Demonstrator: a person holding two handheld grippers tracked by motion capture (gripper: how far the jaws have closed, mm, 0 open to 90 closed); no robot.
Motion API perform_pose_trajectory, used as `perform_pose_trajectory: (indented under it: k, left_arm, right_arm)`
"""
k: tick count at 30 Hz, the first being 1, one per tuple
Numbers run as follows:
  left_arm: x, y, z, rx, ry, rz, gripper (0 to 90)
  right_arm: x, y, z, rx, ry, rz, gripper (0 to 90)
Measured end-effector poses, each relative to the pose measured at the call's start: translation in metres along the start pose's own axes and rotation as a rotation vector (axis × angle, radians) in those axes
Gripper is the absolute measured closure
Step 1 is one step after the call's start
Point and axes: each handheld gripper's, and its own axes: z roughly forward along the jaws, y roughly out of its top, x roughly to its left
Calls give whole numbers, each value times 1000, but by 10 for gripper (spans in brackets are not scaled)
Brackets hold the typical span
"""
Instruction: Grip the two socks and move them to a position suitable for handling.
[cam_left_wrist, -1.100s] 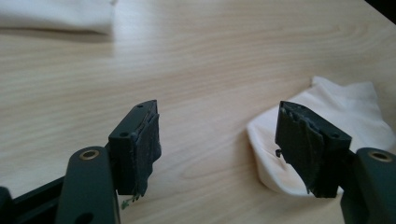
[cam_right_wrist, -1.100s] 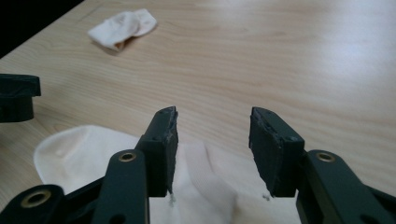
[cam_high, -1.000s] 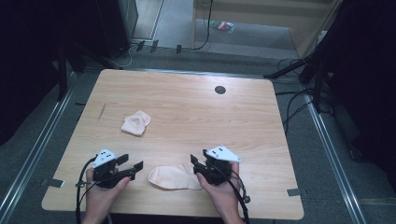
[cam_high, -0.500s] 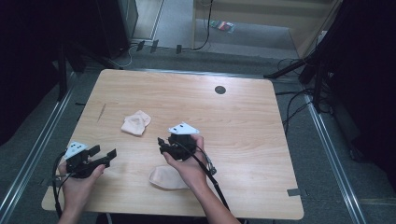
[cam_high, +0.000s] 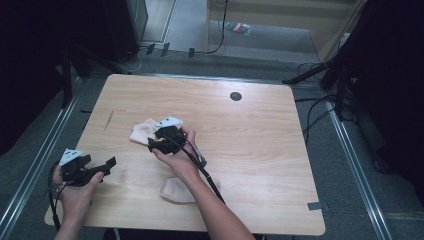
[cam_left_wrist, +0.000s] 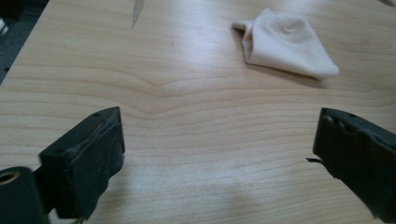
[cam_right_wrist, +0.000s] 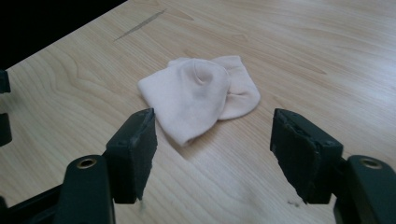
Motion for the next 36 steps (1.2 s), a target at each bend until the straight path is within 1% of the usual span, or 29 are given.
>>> perform_pose_trajectory:
  k: [1,3,4,5,7,10,11,12,13,16,17,18,19,20,21,22,23,24,26,28,29,30,33,34,36]
  left_arm:
    - [0,0,0,-2,5,-1,1]
    - [1,0,-1,-2,0,1,0]
    - [0,0,-1,-2,15,0,0]
    - [0,-1,-1,-6,18,-4,0]
    - [1,-1,-1,-2,2,-6,0]
    - [1,-1,0,4,-15,-6,0]
    - [1,-1,0,4,-15,-6,0]
    - [0,-1,1,8,-12,-1,0]
    - [0,-1,1,10,-14,0,0]
    - [-1,-1,2,16,-14,3,0]
    - [-1,-1,2,19,-11,4,0]
    - [-1,-2,2,19,-13,5,0]
    - [-1,-2,3,20,-16,6,0]
    - [-1,-2,3,23,-15,6,0]
    - [-1,-1,3,24,-13,3,0]
    - [-1,-1,3,25,-14,1,0]
    - [-1,-1,3,23,-15,0,0]
    - [-1,-1,3,25,-13,1,0]
    - [-1,-1,3,27,-13,1,0]
    - [-1,-2,3,29,-14,4,0]
    - [-1,-2,3,30,-14,4,0]
    - [-1,-2,3,30,-13,4,0]
    - [-1,-2,4,27,-16,0,0]
    - [-1,-2,4,27,-18,0,0]
    - [-1,-2,4,25,-20,-1,0]
  right_arm:
    - [0,2,5,6,-2,-2,302]
    - [-1,4,14,20,3,-8,293]
    - [-2,6,19,29,5,-13,291]
    - [-2,7,24,33,10,-12,286]
    - [-3,8,32,46,21,-9,268]
    - [-3,10,46,75,18,-16,252]
    - [-3,10,46,75,18,-16,252]
    - [-4,10,57,91,17,-1,253]
    - [-4,10,60,97,16,3,257]
    - [-4,7,72,119,23,-2,256]
    - [-4,6,77,135,25,0,247]
    - [-4,5,79,120,25,-14,248]
    - [-3,5,80,116,21,-14,253]
    - [-3,6,80,119,17,-11,272]
    - [-3,7,80,120,7,-26,311]
    - [-1,6,80,122,-18,-43,347]
    - [1,5,80,119,-28,-54,376]
    - [1,5,80,112,-23,-63,435]
    - [4,6,79,110,-21,-54,612]
    - [6,5,79,108,8,-48,775]
    - [7,6,79,111,23,-30,821]
    - [6,6,79,117,32,-10,845]
    - [3,8,78,137,48,48,862]
    - [2,8,77,137,43,56,864]
    - [2,10,73,135,30,48,866]
